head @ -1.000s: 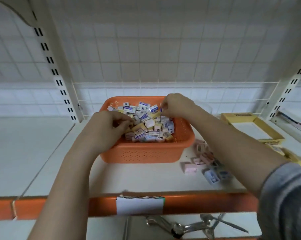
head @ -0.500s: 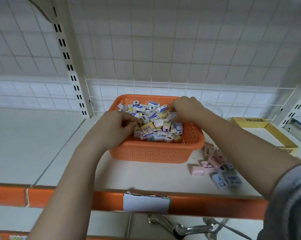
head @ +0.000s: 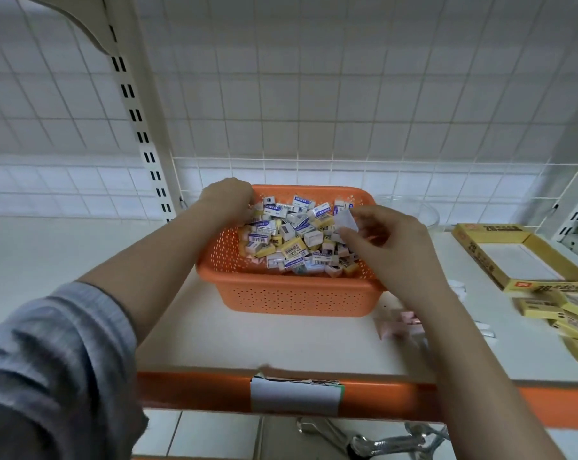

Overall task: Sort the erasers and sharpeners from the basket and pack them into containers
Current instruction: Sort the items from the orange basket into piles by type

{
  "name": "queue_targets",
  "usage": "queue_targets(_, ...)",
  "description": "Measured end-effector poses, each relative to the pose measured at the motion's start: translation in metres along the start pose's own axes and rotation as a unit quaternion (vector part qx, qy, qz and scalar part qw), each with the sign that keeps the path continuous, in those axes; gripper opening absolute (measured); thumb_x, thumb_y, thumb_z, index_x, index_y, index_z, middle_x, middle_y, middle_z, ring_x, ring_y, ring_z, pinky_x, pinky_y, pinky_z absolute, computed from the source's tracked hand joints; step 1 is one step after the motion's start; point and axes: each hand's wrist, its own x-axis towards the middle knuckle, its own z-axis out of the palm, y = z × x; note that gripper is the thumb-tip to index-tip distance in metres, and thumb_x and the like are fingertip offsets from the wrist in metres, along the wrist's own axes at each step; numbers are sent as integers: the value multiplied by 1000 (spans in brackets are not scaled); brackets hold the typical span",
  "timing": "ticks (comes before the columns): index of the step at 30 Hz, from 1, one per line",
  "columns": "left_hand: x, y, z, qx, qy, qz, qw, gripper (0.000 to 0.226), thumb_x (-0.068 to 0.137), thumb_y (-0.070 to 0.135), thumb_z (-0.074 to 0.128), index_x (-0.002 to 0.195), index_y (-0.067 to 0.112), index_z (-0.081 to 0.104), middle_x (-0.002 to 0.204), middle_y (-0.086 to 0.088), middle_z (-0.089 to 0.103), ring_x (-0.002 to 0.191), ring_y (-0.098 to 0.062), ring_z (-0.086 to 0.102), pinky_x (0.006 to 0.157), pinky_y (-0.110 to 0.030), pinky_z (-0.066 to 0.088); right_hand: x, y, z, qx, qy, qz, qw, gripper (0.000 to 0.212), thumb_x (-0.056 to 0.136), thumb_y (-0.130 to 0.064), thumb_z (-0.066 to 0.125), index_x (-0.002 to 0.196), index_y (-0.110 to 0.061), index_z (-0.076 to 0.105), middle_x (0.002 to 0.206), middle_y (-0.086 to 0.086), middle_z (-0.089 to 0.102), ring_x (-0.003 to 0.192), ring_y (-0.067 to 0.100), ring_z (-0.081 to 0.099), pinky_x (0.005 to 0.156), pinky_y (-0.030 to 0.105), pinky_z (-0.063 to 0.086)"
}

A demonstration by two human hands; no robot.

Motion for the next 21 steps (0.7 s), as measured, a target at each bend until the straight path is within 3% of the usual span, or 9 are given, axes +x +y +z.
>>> queue_targets(5,2,0,-6,-7,0,-6,1000,21,85,28,63,102,19,69,93,1,65,86,-19,59,62,-30,43,-4,6,6,-12,-1,14,1000,26,82,-24,72,107,-23,68,79,-18,61,76,-11,57,66,0,39)
queue_targets(11,-15,0,-20,-109,23,5,994,28,87,29,63,113,22,68,107,0,66,89,-15,56,74,-31,47,-3,-4,-1,30,19,14,999,29,81,-19,71,85,-45,57,76,-19,62,72,-4,58,64,3,42)
queue_targets(14,-42,12,-34,-212,63,18,975,32,88,25,64,119,18,64,112,-4,65,90,-14,56,75,-24,39,-2,-3,-9,39,60,33,997,18,82,-21,70,92,-35,65,79,-17,64,76,-2,59,64,5,44)
queue_targets(16,-62,24,-36,-289,99,20,952,30,88,25,63,118,20,65,108,-1,66,86,-8,53,75,-20,37,-3,0,-18,37,100,40,994,17,83,-24,70,86,-40,63,76,-16,64,73,-4,59,63,6,45)
queue_targets(21,-94,60,-30,-365,126,47,921,30,88,24,64,118,24,65,108,6,67,85,-2,53,73,-11,34,-15,13,-50,12,172,57,983,6,86,-31,66,92,-31,67,71,-17,60,69,-5,56,61,3,39)
